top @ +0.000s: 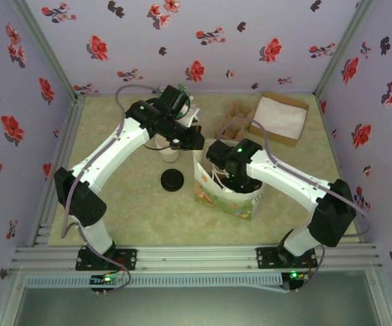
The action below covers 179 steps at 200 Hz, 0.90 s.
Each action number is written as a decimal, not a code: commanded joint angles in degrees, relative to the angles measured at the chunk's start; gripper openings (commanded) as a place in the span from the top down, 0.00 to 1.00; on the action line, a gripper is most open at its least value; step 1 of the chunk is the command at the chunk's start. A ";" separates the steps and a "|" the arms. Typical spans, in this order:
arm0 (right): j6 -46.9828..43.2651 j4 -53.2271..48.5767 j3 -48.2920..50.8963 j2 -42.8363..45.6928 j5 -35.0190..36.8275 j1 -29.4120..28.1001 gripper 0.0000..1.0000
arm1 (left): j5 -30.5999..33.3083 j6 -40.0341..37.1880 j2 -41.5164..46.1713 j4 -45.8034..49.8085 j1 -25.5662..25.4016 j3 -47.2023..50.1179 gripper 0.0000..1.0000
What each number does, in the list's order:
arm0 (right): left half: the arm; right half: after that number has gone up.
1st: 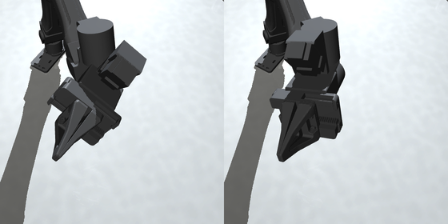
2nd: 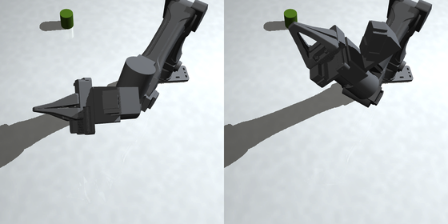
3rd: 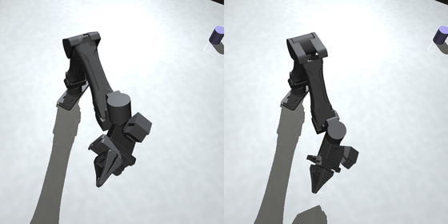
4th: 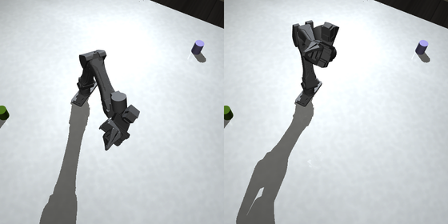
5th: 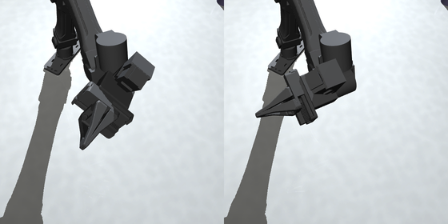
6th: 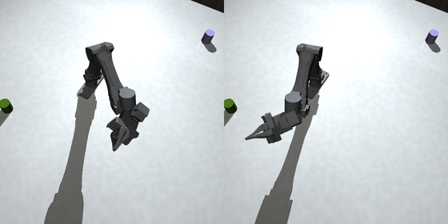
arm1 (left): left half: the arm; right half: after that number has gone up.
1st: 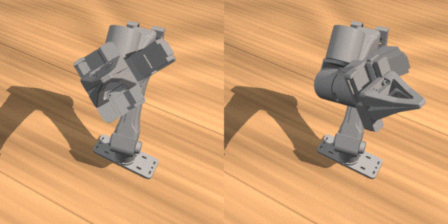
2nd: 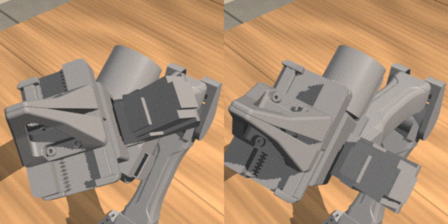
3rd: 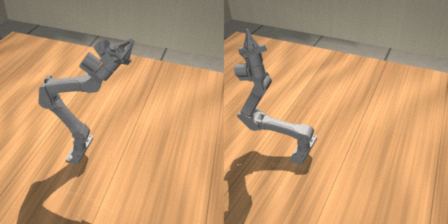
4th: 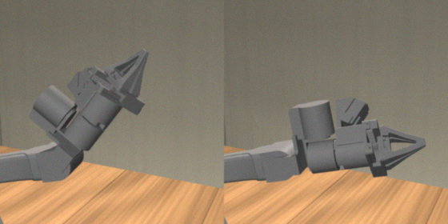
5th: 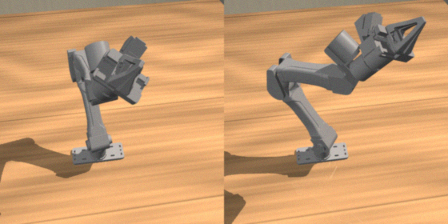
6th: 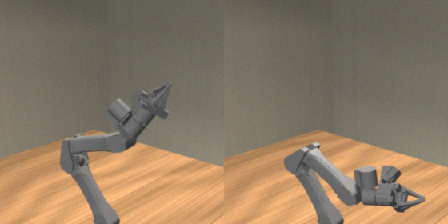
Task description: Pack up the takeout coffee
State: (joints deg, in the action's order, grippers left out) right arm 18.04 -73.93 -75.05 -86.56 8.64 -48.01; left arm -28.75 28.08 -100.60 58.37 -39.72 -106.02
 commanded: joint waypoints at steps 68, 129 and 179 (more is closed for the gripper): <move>-2.21 -6.93 -8.72 5.20 5.57 -0.30 0.01 | -0.80 -1.23 0.41 1.63 0.25 -2.84 1.00; -3.56 -7.70 -12.43 7.25 3.99 -0.24 0.01 | -0.80 -1.05 0.06 1.31 0.16 -2.62 1.00; -4.75 -7.10 -15.70 8.90 6.17 -0.27 0.01 | -0.84 -1.10 0.14 1.23 0.01 -2.45 1.00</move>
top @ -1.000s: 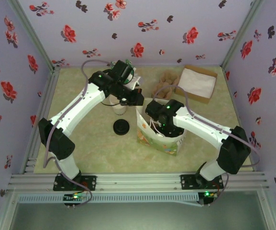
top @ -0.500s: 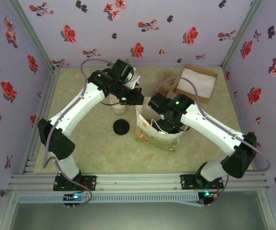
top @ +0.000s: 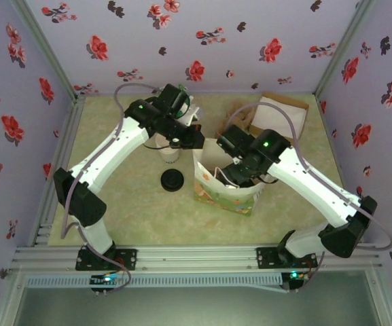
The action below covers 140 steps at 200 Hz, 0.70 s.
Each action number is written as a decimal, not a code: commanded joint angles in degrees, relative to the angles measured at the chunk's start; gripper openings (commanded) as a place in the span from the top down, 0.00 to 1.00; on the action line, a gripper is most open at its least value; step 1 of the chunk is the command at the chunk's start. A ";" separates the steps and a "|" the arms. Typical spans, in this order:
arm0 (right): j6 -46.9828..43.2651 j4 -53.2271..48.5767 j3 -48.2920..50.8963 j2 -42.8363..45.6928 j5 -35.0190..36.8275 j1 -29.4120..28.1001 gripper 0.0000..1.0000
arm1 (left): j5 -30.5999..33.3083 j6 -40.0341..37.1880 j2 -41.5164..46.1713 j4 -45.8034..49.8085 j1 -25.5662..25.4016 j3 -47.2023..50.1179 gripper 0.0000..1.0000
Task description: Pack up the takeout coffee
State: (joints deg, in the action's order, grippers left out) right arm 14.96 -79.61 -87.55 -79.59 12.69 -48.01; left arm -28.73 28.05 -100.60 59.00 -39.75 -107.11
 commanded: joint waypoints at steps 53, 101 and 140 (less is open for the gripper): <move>-3.27 -1.77 -6.75 1.81 2.22 -0.13 0.01 | -0.87 -1.01 -0.37 0.28 -0.07 -0.97 1.00; -4.46 -1.53 -9.10 2.59 3.46 0.36 0.01 | -0.88 -1.07 -0.83 0.25 -0.09 -0.95 1.00; -5.46 -1.07 -11.08 4.35 3.30 0.67 0.01 | -0.87 -0.90 -0.83 0.14 -0.07 -1.12 1.00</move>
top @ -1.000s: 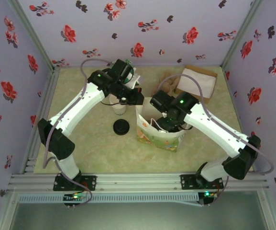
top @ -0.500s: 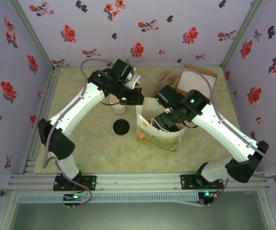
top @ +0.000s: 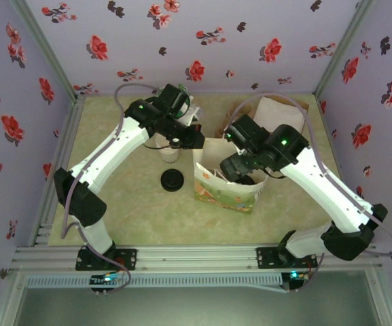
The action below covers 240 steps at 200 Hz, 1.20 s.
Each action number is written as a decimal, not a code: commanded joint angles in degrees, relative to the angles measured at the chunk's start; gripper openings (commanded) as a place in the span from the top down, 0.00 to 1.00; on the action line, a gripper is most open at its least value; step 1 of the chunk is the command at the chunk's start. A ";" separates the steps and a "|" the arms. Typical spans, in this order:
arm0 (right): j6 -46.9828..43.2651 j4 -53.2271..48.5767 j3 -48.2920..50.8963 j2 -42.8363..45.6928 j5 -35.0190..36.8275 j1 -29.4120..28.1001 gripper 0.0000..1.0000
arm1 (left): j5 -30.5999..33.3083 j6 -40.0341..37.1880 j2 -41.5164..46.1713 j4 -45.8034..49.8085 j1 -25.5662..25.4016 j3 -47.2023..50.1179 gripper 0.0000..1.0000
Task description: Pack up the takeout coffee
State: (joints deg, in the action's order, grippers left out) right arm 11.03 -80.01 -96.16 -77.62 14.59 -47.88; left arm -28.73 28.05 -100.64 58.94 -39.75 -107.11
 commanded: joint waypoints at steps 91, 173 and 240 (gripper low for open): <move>-2.13 -0.07 -4.94 5.99 0.46 1.50 0.01 | -0.27 -0.97 -1.47 0.93 -0.07 -1.57 1.00; 0.12 9.57 -9.99 7.91 2.86 9.38 0.01 | 0.78 -1.42 -1.16 0.84 -0.11 -1.08 1.00; 3.86 15.13 -27.03 -14.03 -12.30 21.58 0.17 | 3.20 -2.50 1.56 1.27 0.24 0.73 1.00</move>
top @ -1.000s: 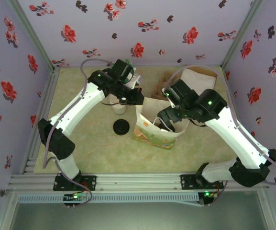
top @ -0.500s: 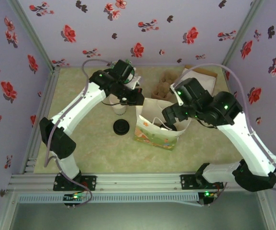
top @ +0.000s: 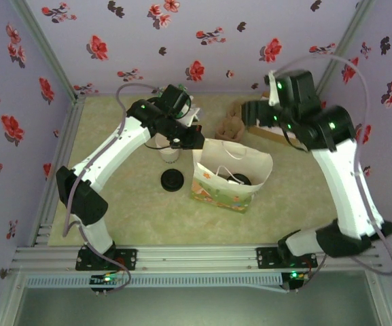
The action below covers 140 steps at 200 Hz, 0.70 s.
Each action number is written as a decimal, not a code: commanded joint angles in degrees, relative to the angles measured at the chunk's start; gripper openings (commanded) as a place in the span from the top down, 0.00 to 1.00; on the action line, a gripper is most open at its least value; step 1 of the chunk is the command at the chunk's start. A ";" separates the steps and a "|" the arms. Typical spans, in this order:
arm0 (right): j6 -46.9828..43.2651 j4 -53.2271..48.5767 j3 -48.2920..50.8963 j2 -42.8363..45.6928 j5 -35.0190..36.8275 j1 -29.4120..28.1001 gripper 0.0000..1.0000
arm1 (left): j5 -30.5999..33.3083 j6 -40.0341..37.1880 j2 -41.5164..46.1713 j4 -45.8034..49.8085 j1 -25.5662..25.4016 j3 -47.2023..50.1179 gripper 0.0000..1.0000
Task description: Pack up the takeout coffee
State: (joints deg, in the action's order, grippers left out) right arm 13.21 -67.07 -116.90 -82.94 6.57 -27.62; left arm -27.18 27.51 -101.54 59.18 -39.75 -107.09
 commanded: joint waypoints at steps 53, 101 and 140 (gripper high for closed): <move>4.57 -0.47 -32.23 -33.91 -12.91 4.59 0.31 | 3.22 -1.14 8.43 -1.36 1.09 8.33 1.00; 3.57 3.85 -38.36 -45.66 -17.96 4.05 0.37 | 2.11 -1.47 10.52 -1.46 1.32 11.31 1.00; 0.58 9.12 -35.88 -48.56 -21.85 2.28 0.41 | 2.36 -1.76 11.23 -1.30 1.73 12.95 1.00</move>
State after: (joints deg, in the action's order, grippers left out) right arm 16.27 -62.87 -153.29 -130.98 -10.90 -23.97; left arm -24.45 26.96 -91.90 58.06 -38.70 -94.89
